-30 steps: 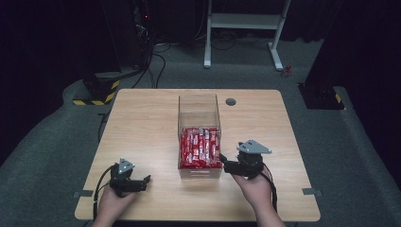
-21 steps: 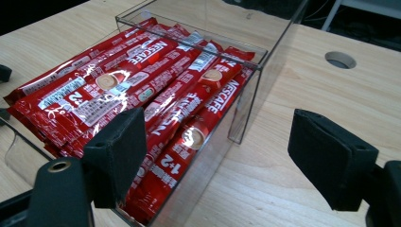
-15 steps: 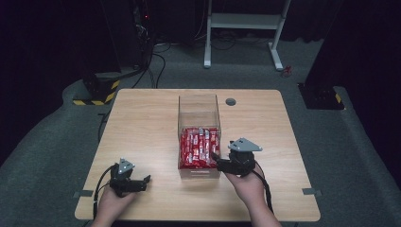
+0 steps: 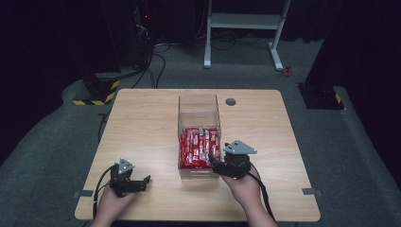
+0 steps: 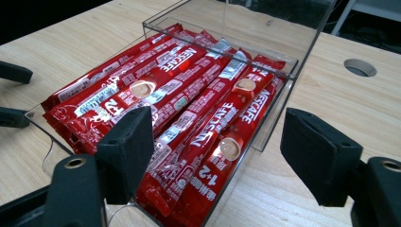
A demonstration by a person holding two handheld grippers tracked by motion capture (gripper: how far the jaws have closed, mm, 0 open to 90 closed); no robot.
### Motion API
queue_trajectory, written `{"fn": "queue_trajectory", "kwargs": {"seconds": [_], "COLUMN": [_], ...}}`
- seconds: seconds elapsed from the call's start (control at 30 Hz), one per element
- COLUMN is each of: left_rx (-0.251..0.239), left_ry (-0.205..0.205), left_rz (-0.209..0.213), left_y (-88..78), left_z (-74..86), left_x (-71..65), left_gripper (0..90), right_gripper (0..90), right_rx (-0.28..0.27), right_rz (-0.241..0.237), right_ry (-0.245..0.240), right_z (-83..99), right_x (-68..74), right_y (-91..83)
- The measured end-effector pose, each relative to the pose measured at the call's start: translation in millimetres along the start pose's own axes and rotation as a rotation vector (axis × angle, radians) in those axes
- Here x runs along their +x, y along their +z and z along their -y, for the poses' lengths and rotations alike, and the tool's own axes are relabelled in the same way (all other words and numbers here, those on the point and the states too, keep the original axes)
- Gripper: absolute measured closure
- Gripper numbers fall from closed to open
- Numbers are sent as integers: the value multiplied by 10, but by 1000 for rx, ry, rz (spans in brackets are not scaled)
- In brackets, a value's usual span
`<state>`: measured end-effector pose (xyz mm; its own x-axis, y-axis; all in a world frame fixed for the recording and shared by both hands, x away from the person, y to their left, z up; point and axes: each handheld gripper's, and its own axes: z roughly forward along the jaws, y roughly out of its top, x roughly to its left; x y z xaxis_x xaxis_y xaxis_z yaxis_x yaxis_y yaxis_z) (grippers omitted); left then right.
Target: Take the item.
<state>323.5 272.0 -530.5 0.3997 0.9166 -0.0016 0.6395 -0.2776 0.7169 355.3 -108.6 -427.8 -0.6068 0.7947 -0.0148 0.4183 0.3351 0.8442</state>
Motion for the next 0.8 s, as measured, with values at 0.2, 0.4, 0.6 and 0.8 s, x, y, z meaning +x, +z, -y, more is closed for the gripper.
{"fn": "queue_trajectory", "kwargs": {"seconds": [0.2,0.4,0.6,0.8], "left_rx": [0,0,1,2], "left_ry": [0,1,3,3], "left_rz": [0,2,4,4], "left_y": [-1,-2,-4,-5], "left_z": [0,2,3,3], "left_x": [0,-1,0,0], "left_gripper": [40,40,40,41], "right_gripper": [309,347,425,491], "right_rx": [0,-2,7,17], "right_rz": [-7,-8,-11,-7], "right_ry": [-20,-22,-34,-27], "right_z": [31,49,76,89], "right_x": [45,76,118,129], "right_y": [28,44,74,83]}}
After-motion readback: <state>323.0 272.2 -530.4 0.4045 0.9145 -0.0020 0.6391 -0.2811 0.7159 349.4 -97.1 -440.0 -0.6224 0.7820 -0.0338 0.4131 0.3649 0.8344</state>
